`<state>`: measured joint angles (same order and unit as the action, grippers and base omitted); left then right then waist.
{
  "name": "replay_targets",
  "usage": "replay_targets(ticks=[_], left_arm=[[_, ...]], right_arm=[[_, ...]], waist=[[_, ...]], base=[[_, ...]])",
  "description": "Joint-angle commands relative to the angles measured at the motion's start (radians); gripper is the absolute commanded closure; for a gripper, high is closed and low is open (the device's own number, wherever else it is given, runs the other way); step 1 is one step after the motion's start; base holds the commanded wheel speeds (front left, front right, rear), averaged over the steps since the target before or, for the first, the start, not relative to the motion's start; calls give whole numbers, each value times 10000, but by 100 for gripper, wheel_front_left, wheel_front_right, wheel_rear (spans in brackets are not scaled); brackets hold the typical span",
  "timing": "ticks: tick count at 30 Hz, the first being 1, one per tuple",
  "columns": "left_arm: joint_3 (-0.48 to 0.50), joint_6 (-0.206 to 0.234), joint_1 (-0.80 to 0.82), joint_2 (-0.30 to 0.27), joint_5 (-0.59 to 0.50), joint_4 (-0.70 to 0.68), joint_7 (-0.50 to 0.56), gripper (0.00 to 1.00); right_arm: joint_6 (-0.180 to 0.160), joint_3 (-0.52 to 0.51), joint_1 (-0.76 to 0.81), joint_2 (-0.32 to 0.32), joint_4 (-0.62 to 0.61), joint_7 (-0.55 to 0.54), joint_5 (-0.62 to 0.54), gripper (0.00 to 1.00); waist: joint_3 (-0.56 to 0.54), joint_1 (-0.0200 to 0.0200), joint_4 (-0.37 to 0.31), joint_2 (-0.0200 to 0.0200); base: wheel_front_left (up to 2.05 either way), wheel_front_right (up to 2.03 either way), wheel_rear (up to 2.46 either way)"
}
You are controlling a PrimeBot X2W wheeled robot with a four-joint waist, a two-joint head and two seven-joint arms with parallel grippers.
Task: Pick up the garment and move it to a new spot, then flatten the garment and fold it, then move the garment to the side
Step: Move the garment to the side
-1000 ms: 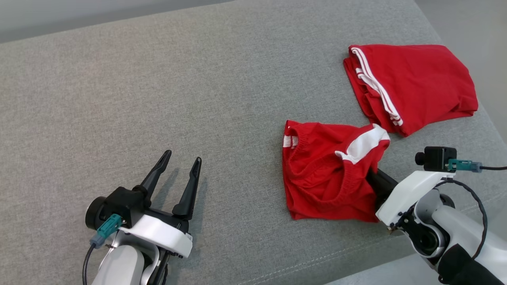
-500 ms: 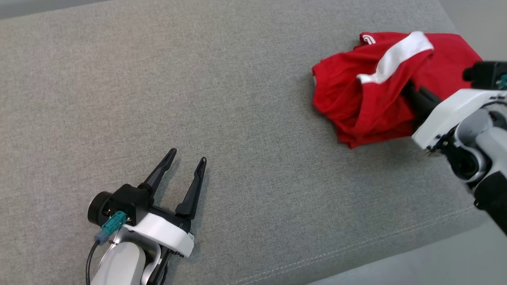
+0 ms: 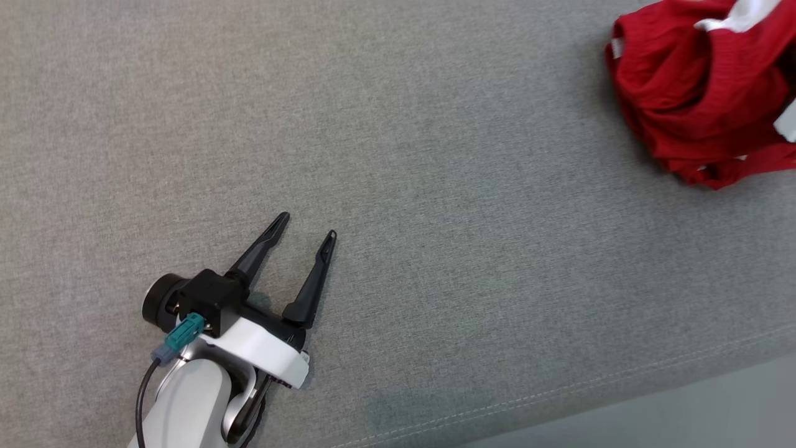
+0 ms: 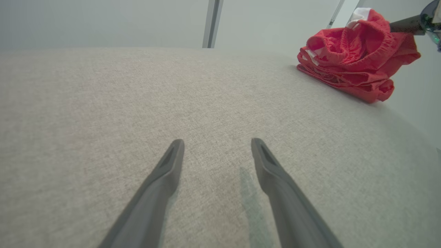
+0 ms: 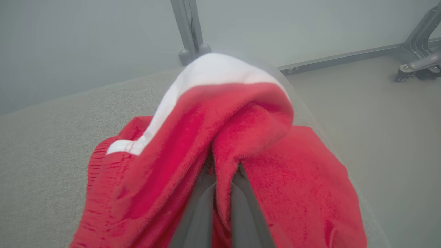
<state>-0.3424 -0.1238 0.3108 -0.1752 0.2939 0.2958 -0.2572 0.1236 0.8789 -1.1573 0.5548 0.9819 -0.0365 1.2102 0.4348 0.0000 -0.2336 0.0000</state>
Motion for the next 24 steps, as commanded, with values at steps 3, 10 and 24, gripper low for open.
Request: replay_targets(ticks=[3, 10, 24], left_arm=[[169, -69, 309, -235, 61, -131, -46, 0], [1, -69, 512, -364, 70, -129, -46, 0], [-50, -69, 748, -190, 108, -235, -46, 0]], right_arm=[[71, -188, -129, 203, 719, 49, -89, 100], [71, -278, -437, 58, 2035, 730, -362, 100], [71, -539, -292, 343, 3080, 1997, -863, 0]], waist=[[381, 0, 238, 0], [943, 0, 523, 0], [768, 0, 679, 0]], base=[[0, 0, 0], [0, 0, 0], [0, 0, 0]])
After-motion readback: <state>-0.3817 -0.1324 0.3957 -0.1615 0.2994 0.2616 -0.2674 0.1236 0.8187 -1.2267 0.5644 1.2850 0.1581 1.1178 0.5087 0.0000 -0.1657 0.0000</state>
